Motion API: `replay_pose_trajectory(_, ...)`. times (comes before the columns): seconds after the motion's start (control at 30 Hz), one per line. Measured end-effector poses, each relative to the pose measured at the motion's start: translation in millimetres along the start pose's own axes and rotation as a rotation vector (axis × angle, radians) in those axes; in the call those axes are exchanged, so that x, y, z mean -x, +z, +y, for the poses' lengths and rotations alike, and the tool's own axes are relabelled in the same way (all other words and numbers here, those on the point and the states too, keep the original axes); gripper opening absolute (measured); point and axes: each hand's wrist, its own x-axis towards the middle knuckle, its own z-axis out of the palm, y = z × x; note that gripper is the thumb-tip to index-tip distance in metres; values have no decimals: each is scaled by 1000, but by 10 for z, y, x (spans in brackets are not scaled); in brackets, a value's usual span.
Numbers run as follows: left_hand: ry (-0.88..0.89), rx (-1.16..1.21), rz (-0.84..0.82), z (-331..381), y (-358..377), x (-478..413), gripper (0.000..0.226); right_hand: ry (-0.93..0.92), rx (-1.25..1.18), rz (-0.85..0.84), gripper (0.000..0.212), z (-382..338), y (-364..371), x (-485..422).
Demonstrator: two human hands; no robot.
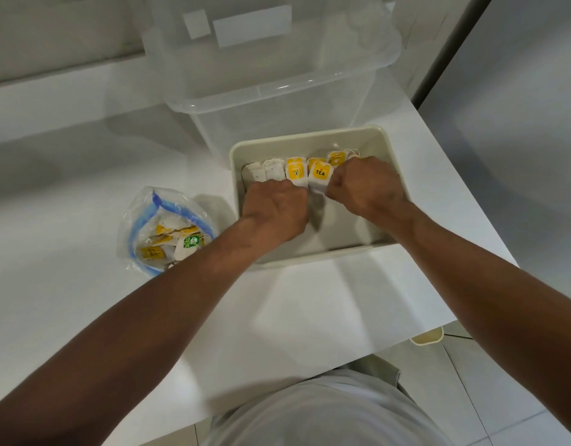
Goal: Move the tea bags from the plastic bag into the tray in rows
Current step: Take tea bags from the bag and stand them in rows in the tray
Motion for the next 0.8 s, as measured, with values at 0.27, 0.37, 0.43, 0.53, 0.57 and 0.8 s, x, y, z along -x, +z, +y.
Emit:
replay_pose_trajectory(0.27,58,33,-37,-45,3,-62,65,5,-107,-14,27,3,-20,-66)
replay_pose_trajectory(0.37,55,34,-13,-49,-12,-53,68,9,-103,-10,25,17,4,-41)
replay_pose_trajectory(0.43,53,33,-29,-52,-17,-45,68,-3,-103,-18,26,12,8,-23)
replay_pose_trajectory(0.53,40,38,-57,-60,-26,-43,71,-16,-137,-28,30,-12,8,-7)
replay_pose_trajectory(0.57,33,40,-59,-67,-27,-47,73,-17,-141,-29,32,-16,6,-6)
replay_pose_trajectory(0.8,37,65,-23,-58,-92,-21,78,-18,-136,-24,35,-29,-36,-4)
